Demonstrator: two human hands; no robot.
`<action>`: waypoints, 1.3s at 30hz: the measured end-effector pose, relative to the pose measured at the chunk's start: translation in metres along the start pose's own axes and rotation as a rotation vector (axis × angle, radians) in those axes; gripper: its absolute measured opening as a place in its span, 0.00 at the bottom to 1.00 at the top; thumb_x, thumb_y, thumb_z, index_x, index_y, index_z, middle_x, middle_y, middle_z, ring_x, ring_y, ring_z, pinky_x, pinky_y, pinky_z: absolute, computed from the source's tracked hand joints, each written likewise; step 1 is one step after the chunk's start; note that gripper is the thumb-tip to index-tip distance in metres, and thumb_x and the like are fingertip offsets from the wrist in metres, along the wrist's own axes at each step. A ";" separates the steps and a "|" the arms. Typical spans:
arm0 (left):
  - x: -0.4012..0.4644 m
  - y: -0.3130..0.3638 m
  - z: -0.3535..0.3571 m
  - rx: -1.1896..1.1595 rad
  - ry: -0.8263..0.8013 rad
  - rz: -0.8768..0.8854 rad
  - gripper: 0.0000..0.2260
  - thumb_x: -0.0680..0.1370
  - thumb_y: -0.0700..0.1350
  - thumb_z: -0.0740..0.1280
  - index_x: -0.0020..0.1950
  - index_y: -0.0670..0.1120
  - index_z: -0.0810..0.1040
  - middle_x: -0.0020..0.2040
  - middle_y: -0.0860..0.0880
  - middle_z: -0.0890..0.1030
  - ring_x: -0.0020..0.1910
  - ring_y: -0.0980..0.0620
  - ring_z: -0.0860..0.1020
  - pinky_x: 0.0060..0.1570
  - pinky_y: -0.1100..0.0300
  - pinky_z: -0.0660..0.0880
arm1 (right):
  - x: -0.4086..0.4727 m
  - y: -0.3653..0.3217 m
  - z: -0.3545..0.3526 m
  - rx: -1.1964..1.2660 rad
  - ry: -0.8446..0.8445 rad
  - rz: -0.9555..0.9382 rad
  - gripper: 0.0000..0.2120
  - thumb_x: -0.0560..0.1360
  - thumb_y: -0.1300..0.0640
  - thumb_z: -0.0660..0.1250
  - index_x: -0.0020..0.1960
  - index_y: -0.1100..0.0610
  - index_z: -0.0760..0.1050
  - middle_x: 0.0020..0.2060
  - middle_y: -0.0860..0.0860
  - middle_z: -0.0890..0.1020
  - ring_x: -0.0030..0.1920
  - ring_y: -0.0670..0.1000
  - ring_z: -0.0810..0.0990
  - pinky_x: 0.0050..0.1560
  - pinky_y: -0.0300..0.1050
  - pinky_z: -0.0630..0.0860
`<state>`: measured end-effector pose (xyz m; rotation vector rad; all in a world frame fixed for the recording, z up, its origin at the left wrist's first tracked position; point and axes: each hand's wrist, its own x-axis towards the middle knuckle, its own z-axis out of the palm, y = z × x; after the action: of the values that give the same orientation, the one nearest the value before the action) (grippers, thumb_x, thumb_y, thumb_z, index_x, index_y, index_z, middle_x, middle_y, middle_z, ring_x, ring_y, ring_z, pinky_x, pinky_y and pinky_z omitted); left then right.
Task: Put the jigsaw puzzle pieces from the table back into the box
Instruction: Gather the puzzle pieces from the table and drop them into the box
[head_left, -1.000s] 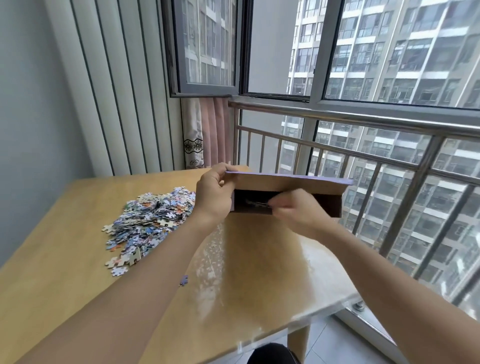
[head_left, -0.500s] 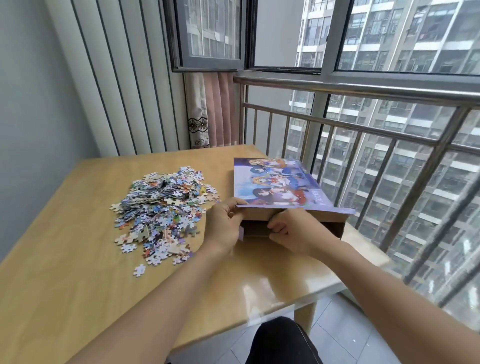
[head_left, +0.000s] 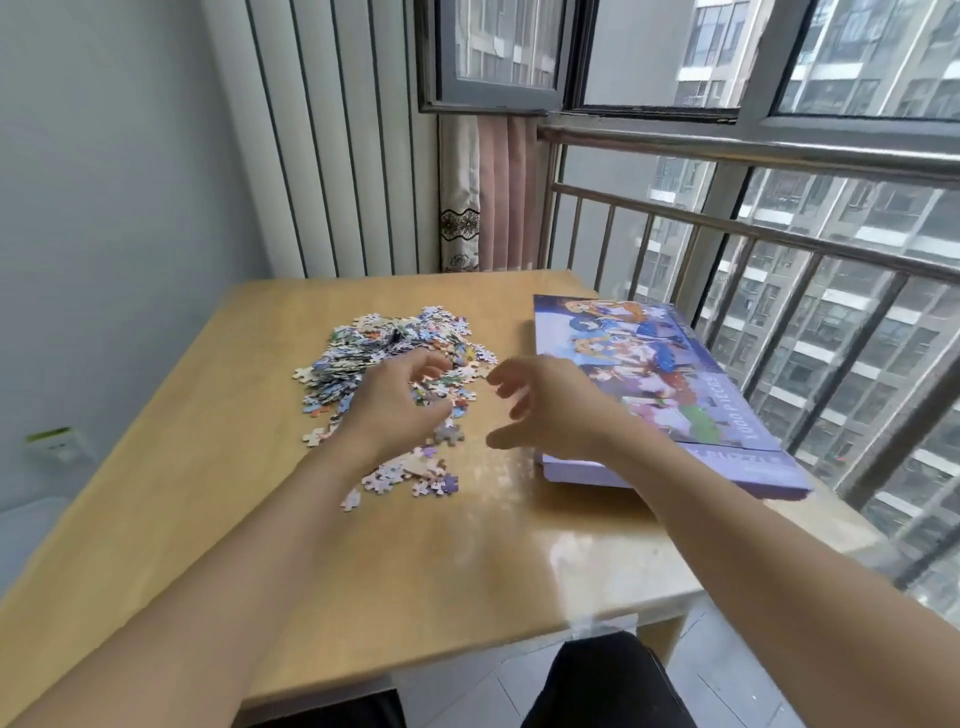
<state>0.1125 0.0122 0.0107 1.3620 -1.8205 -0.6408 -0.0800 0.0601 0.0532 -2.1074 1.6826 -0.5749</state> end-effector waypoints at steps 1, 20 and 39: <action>0.002 -0.013 -0.008 0.069 0.075 -0.028 0.17 0.75 0.47 0.73 0.64 0.53 0.78 0.61 0.53 0.79 0.61 0.54 0.77 0.60 0.56 0.74 | 0.010 -0.003 0.011 -0.071 -0.057 0.049 0.35 0.69 0.52 0.80 0.71 0.57 0.71 0.62 0.54 0.79 0.56 0.55 0.80 0.53 0.49 0.78; 0.057 -0.133 -0.024 0.045 0.280 -0.318 0.28 0.81 0.60 0.63 0.78 0.49 0.65 0.77 0.49 0.67 0.76 0.48 0.65 0.74 0.50 0.63 | 0.194 0.009 0.047 0.164 0.023 0.489 0.09 0.79 0.58 0.63 0.41 0.59 0.69 0.36 0.54 0.71 0.36 0.50 0.70 0.42 0.46 0.77; 0.077 -0.150 -0.028 0.101 0.280 -0.382 0.25 0.79 0.62 0.62 0.74 0.54 0.71 0.73 0.51 0.73 0.69 0.46 0.74 0.68 0.48 0.71 | 0.256 0.023 0.057 -0.040 -0.342 0.153 0.48 0.62 0.42 0.82 0.77 0.49 0.65 0.72 0.54 0.71 0.67 0.57 0.73 0.61 0.48 0.73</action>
<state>0.2093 -0.1057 -0.0661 1.7921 -1.3989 -0.5223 -0.0177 -0.1928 0.0126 -1.9471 1.6460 -0.1255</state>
